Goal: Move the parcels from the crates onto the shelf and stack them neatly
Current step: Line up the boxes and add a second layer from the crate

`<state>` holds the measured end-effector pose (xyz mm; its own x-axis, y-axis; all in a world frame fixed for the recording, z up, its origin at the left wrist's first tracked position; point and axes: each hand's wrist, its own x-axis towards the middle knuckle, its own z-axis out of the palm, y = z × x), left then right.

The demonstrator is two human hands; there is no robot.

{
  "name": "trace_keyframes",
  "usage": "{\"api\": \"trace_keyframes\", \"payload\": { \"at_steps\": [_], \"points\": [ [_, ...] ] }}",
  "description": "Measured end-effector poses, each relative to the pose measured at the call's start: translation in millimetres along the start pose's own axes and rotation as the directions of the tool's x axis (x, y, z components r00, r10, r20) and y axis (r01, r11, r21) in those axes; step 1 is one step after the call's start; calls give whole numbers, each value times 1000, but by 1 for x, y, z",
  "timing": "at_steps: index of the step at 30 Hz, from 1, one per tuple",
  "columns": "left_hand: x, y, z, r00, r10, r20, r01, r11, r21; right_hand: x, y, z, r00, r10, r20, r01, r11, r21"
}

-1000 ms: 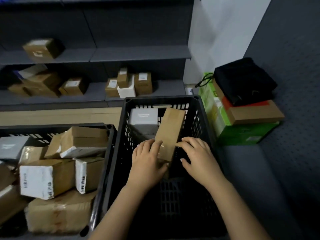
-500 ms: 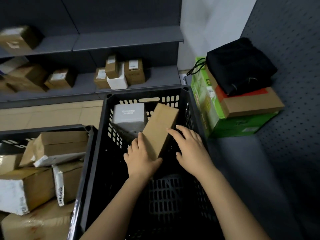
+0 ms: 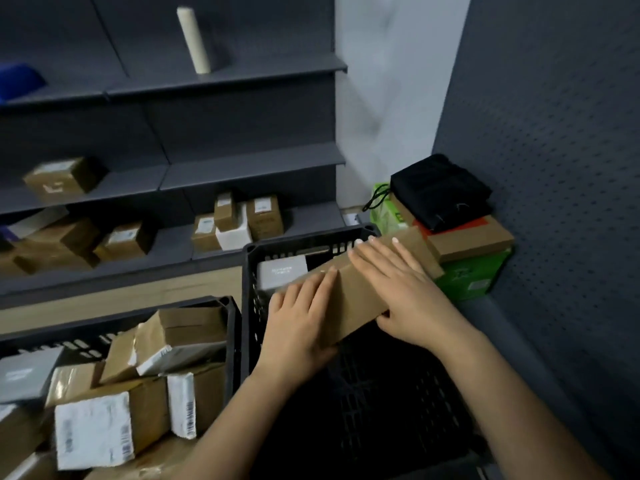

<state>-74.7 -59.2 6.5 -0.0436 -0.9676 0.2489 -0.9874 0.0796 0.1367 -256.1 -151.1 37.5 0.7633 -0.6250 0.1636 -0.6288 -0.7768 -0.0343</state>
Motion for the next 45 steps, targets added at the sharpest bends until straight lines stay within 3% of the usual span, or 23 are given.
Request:
{"api": "trace_keyframes", "payload": {
  "at_steps": [5,8,12,17,23,29,36,41,45],
  "points": [
    [-29,-8,-40,964,245,-100,-241,969,46,-41,-50,-42,990,53,-131,-72,987,-145],
    [-53,-7,-57,922,356,-150,-354,934,43,-75,-96,-53,958,157,-239,-203,962,-182],
    [-81,13,-85,852,451,-268,-475,879,-31,-127,-152,-76,865,307,-397,-412,887,-211],
    [-111,64,-126,697,540,-471,-645,759,-85,-198,-203,-126,726,394,-564,-609,749,-261],
    [-162,147,-172,478,552,-683,-804,589,-87,-297,-262,-184,560,360,-746,-782,525,-334],
    [-238,239,-210,330,531,-780,-904,415,-100,-410,-323,-230,479,314,-820,-868,309,-389],
    [-368,349,-240,240,531,-812,-969,180,-169,-562,-413,-264,408,358,-840,-910,85,-406],
    [-465,428,-254,204,569,-796,-974,39,-222,-667,-475,-275,245,440,-864,-947,-81,-310],
    [-526,484,-261,139,588,-797,-974,-66,-218,-739,-514,-275,156,457,-876,-959,-143,-246]
  ]
}}
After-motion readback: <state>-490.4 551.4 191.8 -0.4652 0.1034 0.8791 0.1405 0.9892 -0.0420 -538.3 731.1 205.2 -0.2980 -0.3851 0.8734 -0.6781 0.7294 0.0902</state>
